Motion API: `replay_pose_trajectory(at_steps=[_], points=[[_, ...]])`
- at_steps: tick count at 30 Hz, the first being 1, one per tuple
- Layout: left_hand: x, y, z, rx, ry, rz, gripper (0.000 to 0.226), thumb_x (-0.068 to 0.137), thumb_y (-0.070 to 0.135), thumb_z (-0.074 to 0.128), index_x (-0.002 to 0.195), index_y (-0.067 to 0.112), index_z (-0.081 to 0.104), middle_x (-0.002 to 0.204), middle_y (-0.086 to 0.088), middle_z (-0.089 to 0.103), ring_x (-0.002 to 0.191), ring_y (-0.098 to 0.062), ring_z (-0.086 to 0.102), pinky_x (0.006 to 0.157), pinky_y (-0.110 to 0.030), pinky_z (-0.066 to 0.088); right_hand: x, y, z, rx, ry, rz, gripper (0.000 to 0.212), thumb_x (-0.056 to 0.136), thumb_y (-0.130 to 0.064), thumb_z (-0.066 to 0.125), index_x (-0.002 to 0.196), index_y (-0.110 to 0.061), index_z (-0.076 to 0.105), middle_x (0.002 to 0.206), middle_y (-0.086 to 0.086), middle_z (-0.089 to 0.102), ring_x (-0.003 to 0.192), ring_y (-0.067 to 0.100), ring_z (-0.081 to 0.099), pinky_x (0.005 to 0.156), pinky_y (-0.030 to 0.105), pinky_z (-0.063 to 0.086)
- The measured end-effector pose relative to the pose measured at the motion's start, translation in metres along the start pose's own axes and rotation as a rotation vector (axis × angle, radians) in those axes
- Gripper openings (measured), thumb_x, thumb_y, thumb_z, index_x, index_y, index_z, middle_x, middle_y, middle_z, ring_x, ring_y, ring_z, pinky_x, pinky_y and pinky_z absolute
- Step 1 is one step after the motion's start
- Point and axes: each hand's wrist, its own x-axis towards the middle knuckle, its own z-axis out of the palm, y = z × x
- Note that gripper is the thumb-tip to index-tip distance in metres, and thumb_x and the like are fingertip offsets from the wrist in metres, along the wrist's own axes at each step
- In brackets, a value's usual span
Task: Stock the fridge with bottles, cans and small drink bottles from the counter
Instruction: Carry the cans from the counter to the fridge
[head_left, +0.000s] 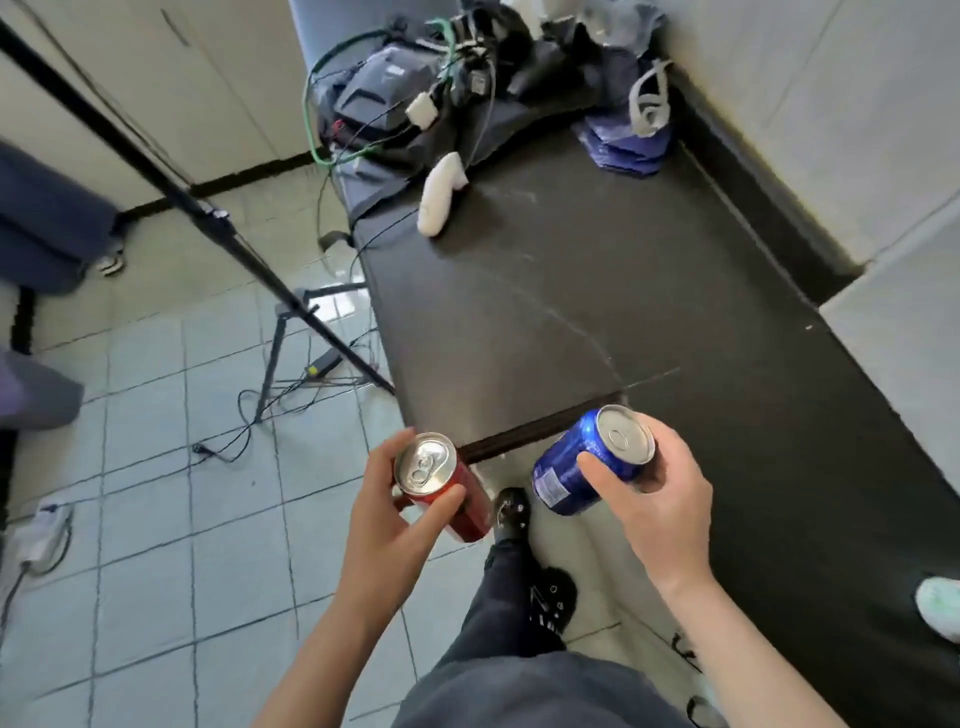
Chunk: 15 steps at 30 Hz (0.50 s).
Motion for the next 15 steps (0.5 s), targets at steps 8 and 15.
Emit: replay_pose_trajectory(at_steps=[8,15], points=[[-0.095,-0.06,-0.088,-0.074,0.418,-0.234,0.06,0.074,0.011,0.078,0.115,0.041,0.048,0.108,0.035,0.055,0.101,0.009,0.054,0.073,-0.004,0.045,-0.031,-0.028,0.103,-0.03,-0.422,-0.059,0.052,0.061,-0.041,0.083,0.108,-0.035,0.061,0.103,-0.019,0.067,0.097,0.004,0.064,0.081,0.024,0.052],[-0.153,-0.106,-0.159,-0.221,0.599,-0.331,0.058,0.075,0.014,0.078,0.111,0.048,0.048,0.108,0.027,0.059,0.101,0.009,0.055,0.073,-0.007,0.048,-0.109,-0.053,0.202,-0.093,-0.669,-0.164,0.045,0.064,-0.02,0.084,0.094,-0.042,0.06,0.093,-0.027,0.066,0.086,-0.008,0.062,0.067,0.005,0.046]])
